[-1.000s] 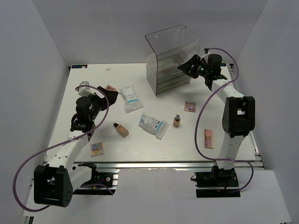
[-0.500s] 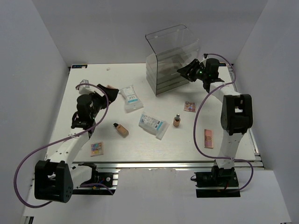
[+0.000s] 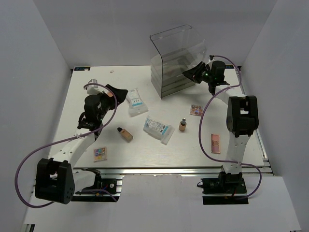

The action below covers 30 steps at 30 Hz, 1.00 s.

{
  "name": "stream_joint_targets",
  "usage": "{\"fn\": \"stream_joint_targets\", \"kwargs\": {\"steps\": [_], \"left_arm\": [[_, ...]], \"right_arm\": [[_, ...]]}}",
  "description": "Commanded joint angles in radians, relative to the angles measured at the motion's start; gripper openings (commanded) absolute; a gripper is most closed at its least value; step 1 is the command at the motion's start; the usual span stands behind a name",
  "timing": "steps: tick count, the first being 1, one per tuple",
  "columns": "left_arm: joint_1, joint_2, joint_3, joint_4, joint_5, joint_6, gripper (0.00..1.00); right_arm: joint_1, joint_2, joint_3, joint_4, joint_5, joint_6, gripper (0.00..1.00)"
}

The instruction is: Organize the makeup

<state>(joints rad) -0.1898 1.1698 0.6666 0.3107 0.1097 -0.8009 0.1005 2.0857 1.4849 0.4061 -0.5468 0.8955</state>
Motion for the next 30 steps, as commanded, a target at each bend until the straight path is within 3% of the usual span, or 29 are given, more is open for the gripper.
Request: {"fn": "stream_joint_targets", "kwargs": {"steps": [1, 8, 9, 17, 20, 23, 30], "left_arm": [[-0.037, 0.011, 0.039, 0.050, -0.027, 0.038, 0.98], [-0.088, 0.067, 0.057, 0.116, -0.033, 0.060, 0.98], [-0.097, 0.074, 0.065, 0.119, -0.031, 0.066, 0.98], [-0.149, 0.177, 0.097, 0.195, -0.005, 0.077, 0.98], [-0.165, 0.208, 0.119, 0.203, 0.004, 0.078, 0.98], [-0.178, 0.225, 0.134, 0.203, 0.007, 0.078, 0.98], [-0.197, 0.234, 0.149, 0.205, -0.007, 0.069, 0.98]], "right_arm": [[-0.002, 0.016, 0.028, 0.099, 0.013, 0.025, 0.26], [-0.005, 0.007, 0.011, 0.132, 0.005, 0.036, 0.10], [-0.005, -0.001, 0.006, 0.135, 0.005, 0.036, 0.02], [-0.028, -0.053, -0.067, 0.165, 0.007, 0.059, 0.00], [-0.028, -0.050, -0.064, 0.149, 0.008, 0.074, 0.25], [-0.028, -0.033, -0.052, 0.149, 0.010, 0.094, 0.37], [-0.028, -0.004, -0.023, 0.185, -0.010, 0.152, 0.42]]}}
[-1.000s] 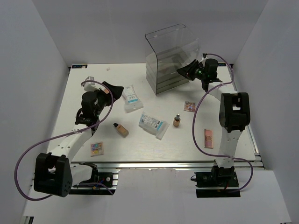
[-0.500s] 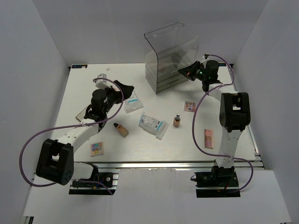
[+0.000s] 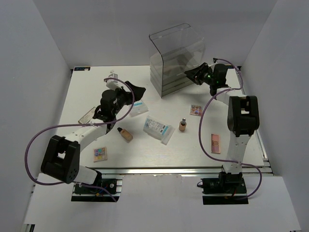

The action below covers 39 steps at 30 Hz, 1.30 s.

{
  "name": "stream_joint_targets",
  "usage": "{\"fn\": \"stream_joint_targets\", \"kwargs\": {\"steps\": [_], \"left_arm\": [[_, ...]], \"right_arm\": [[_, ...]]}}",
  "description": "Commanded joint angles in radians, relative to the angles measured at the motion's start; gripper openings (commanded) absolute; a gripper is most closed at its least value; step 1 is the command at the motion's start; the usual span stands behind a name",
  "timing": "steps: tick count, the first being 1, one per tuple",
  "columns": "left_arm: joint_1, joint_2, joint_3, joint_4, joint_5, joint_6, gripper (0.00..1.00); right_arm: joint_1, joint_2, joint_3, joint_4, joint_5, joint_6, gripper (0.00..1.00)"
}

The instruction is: Organize the makeup

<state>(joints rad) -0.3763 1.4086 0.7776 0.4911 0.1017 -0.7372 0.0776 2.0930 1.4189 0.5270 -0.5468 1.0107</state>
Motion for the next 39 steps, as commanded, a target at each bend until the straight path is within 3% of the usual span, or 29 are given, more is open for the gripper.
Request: {"fn": "stream_joint_targets", "kwargs": {"steps": [1, 10, 22, 35, 39], "left_arm": [[-0.010, -0.002, 0.040, 0.024, -0.003, 0.004, 0.98], [-0.029, 0.023, 0.087, -0.031, 0.004, 0.010, 0.98], [-0.064, 0.056, 0.132, -0.051, 0.003, 0.016, 0.98], [-0.098, 0.098, 0.175, -0.045, -0.010, 0.030, 0.98], [-0.105, 0.102, 0.180, -0.043, -0.013, 0.038, 0.98]], "right_arm": [[-0.006, -0.007, 0.048, 0.071, -0.012, 0.043, 0.42], [-0.006, 0.071, 0.107, 0.137, -0.038, 0.101, 0.41], [-0.006, 0.127, 0.098, 0.359, -0.088, 0.201, 0.29], [-0.010, 0.134, 0.078, 0.407, -0.096, 0.226, 0.12], [-0.018, 0.114, 0.046, 0.427, -0.097, 0.244, 0.12]]}}
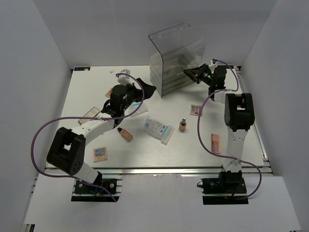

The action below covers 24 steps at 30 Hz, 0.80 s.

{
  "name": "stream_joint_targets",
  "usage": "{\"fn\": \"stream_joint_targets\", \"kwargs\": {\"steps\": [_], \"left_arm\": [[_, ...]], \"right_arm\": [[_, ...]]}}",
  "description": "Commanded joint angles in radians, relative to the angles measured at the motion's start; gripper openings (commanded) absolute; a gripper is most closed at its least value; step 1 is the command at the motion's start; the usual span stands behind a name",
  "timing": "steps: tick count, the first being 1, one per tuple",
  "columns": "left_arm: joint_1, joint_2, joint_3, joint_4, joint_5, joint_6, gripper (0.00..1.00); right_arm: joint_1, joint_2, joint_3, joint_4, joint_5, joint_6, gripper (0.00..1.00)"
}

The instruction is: Organize the makeup

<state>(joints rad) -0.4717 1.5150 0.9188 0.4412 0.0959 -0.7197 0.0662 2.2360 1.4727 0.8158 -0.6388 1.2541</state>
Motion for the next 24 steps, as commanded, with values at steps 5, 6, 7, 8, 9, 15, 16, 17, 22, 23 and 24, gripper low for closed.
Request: {"fn": "stream_joint_targets", "kwargs": {"steps": [5, 6, 7, 8, 9, 15, 16, 17, 22, 23, 24], "left_arm": [[-0.016, 0.005, 0.049, 0.010, -0.012, 0.039, 0.98], [-0.015, 0.010, 0.055, 0.008, -0.010, 0.043, 0.98], [-0.018, 0.016, 0.067, 0.007, -0.009, 0.052, 0.98], [-0.019, 0.020, 0.075, 0.005, -0.005, 0.057, 0.98], [-0.019, 0.033, 0.083, 0.004, 0.001, 0.060, 0.98], [-0.027, 0.094, 0.147, 0.028, 0.025, 0.082, 0.98], [-0.027, 0.112, 0.156, 0.033, 0.034, 0.083, 0.98], [-0.030, 0.122, 0.166, 0.037, 0.039, 0.083, 0.98], [-0.036, 0.178, 0.232, 0.065, 0.082, 0.083, 0.98], [-0.039, 0.186, 0.242, 0.074, 0.088, 0.082, 0.98], [-0.041, 0.194, 0.256, 0.077, 0.096, 0.080, 0.98]], "right_arm": [[-0.020, -0.065, -0.034, 0.152, -0.007, 0.024, 0.10], [-0.022, -0.075, -0.038, 0.154, -0.007, 0.027, 0.10], [-0.025, -0.091, -0.049, 0.154, -0.009, 0.033, 0.10], [-0.028, -0.101, -0.054, 0.154, -0.010, 0.036, 0.10], [-0.028, -0.111, -0.060, 0.154, -0.012, 0.039, 0.09], [-0.037, -0.203, -0.115, 0.143, -0.024, 0.054, 0.09], [-0.037, -0.228, -0.124, 0.141, -0.028, 0.054, 0.09], [-0.039, -0.240, -0.138, 0.138, -0.030, 0.054, 0.09], [-0.040, -0.302, -0.163, 0.108, -0.041, 0.050, 0.09], [-0.040, -0.308, -0.164, 0.097, -0.041, 0.050, 0.09], [-0.040, -0.314, -0.167, 0.092, -0.041, 0.045, 0.09]]}}
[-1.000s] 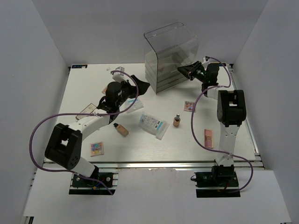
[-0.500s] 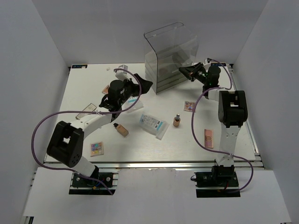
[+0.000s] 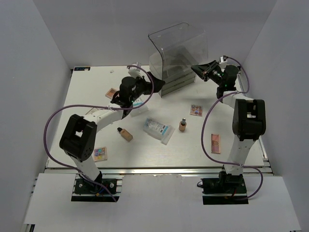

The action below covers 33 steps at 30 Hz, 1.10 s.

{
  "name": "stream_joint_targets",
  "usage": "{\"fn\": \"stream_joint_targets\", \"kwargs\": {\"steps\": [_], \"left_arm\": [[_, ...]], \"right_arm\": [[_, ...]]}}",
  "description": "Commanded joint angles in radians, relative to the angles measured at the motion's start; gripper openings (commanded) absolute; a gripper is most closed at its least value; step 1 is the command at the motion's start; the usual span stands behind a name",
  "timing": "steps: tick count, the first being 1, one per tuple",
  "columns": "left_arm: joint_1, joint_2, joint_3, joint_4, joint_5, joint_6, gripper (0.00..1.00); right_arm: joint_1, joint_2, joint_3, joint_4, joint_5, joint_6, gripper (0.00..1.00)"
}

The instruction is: Organize the makeup

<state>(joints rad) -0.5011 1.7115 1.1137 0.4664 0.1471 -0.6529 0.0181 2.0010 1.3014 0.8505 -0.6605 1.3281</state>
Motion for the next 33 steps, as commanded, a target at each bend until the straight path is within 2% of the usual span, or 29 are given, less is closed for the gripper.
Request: {"fn": "stream_joint_targets", "kwargs": {"steps": [1, 11, 25, 29, 30, 32, 33], "left_arm": [[-0.013, 0.005, 0.089, 0.055, 0.051, 0.010, 0.98], [-0.016, 0.120, 0.221, 0.084, 0.121, -0.057, 0.97], [-0.016, 0.253, 0.380, 0.077, 0.213, -0.122, 0.81], [-0.016, 0.281, 0.426, 0.103, 0.246, -0.158, 0.67], [-0.016, 0.289, 0.436, 0.106, 0.258, -0.162, 0.57], [-0.014, 0.295, 0.452, 0.109, 0.269, -0.174, 0.48], [-0.014, 0.296, 0.457, 0.110, 0.275, -0.178, 0.38]], "right_arm": [[0.008, -0.088, 0.004, 0.053, -0.022, -0.032, 0.09], [0.008, -0.119, 0.021, -0.013, -0.036, -0.059, 0.09], [0.009, -0.142, 0.048, -0.044, -0.037, -0.072, 0.10], [0.008, -0.146, 0.044, -0.053, -0.039, -0.081, 0.10], [0.008, -0.148, 0.042, -0.053, -0.040, -0.082, 0.10], [0.008, -0.153, 0.038, -0.059, -0.042, -0.093, 0.10], [0.008, -0.154, 0.036, -0.059, -0.044, -0.095, 0.11]]}}
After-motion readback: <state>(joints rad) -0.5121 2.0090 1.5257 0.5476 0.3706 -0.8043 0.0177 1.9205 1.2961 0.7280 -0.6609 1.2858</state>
